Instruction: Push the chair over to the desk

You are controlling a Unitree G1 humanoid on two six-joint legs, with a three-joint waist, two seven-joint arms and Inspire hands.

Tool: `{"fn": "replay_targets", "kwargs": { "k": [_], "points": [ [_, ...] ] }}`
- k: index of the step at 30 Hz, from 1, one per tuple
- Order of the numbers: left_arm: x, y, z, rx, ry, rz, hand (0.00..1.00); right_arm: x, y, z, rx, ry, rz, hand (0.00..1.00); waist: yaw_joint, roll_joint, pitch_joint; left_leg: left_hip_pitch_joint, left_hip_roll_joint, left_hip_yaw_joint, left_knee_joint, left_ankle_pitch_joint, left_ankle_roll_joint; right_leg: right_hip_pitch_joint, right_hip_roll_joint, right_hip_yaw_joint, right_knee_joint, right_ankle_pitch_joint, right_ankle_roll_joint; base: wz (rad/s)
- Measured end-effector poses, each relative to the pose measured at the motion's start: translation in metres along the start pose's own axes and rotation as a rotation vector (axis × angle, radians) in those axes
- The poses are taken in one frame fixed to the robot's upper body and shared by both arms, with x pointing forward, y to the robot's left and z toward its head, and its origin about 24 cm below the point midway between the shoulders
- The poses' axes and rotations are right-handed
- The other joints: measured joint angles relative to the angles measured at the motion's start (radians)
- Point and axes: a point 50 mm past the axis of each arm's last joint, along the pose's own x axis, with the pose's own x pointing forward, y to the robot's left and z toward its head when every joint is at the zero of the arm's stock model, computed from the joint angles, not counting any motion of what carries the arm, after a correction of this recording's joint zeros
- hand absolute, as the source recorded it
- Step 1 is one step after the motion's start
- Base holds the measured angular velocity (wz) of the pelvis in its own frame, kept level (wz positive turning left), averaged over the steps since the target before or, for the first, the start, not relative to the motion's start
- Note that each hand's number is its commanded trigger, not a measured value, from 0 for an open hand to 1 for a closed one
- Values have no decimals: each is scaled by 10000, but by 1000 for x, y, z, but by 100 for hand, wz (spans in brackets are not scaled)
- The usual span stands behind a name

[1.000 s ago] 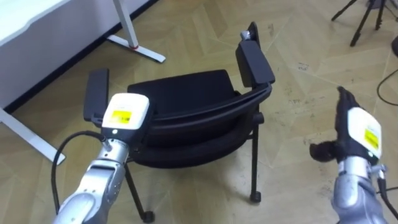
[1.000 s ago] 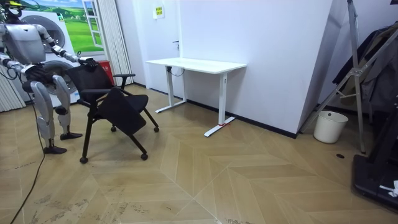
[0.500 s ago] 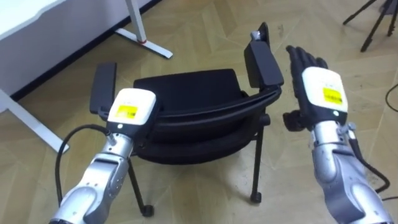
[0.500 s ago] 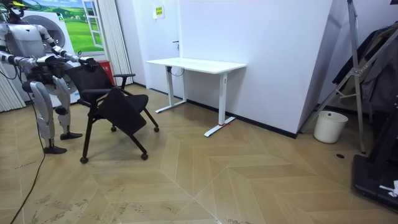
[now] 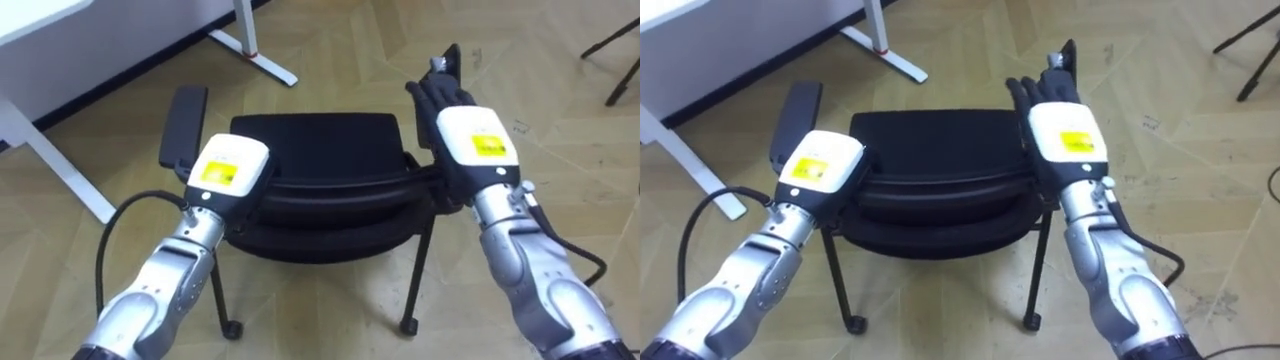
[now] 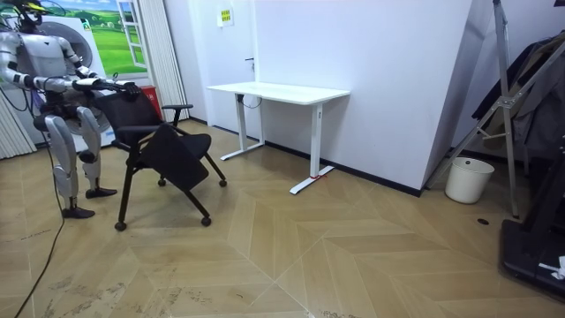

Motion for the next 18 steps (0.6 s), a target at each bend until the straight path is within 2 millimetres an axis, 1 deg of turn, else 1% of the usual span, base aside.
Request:
{"fn": "replay_targets", "kwargs": {
  "k": [4, 9, 12, 13, 14, 15, 16, 17, 18],
  "points": [
    [-1, 1, -2, 75, 25, 35, 100, 3, 0, 6, -386, -315, 391, 0, 28, 1, 0, -20, 1, -31, 0, 0, 0, 1, 2, -2, -5, 0, 0, 1],
    [0, 2, 0, 65, -65, 94, 100, 2, 7, 15, -626, -661, 1028, 0, 39, 9, -5, -64, -1, -146, 0, 0, 0, 2, 1, -8, -4, 0, 0, 7],
    [0, 1, 2, 136, -163, 75, 100, 1, 12, 21, -747, -948, 1467, 0, 38, 25, -3, -44, -2, -486, -1, 1, 1, 45, 19, -35, 42, 0, -1, 8],
    [0, 0, 3, 144, -196, 43, 100, 0, 14, 24, -850, -1086, 1589, 0, 39, 49, 8, 3, 29, -720, -2, 3, 3, 0, 52, -66, 225, 0, -1, 7],
    [-1, -1, 3, 134, -214, -23, 100, 0, 16, 25, -929, -1160, 1698, 0, 29, 96, 21, 81, 66, -1061, -2, 6, 4, -40, 85, -165, 483, 0, -1, 7],
    [-1, -3, 4, 116, -224, -64, 100, 0, 17, 25, -931, -1181, 1731, 2, 29, 113, 31, 125, 81, -1194, -2, 6, 4, -46, 93, -200, 601, 0, -1, 13],
    [-1, -5, 5, 110, -274, -146, 100, -2, 18, 25, -920, -1182, 1800, 2, 15, 126, 20, 171, 83, -1303, 11, 5, 4, 12, 90, -251, 683, 0, -1, 15],
    [-1, -5, 6, 110, -328, -110, 100, -3, 19, 25, -934, -1178, 1841, 4, -9, 123, 18, 154, 62, -1298, 11, 5, 4, 65, 75, -247, 626, 0, -1, 15],
    [-1, -4, 7, 110, -359, -77, 100, -3, 19, 24, -946, -1178, 1871, 4, -7, 122, 19, 141, 48, -1272, 2, 4, 4, 75, 64, -247, 595, 0, -1, 13]
  ]
}}
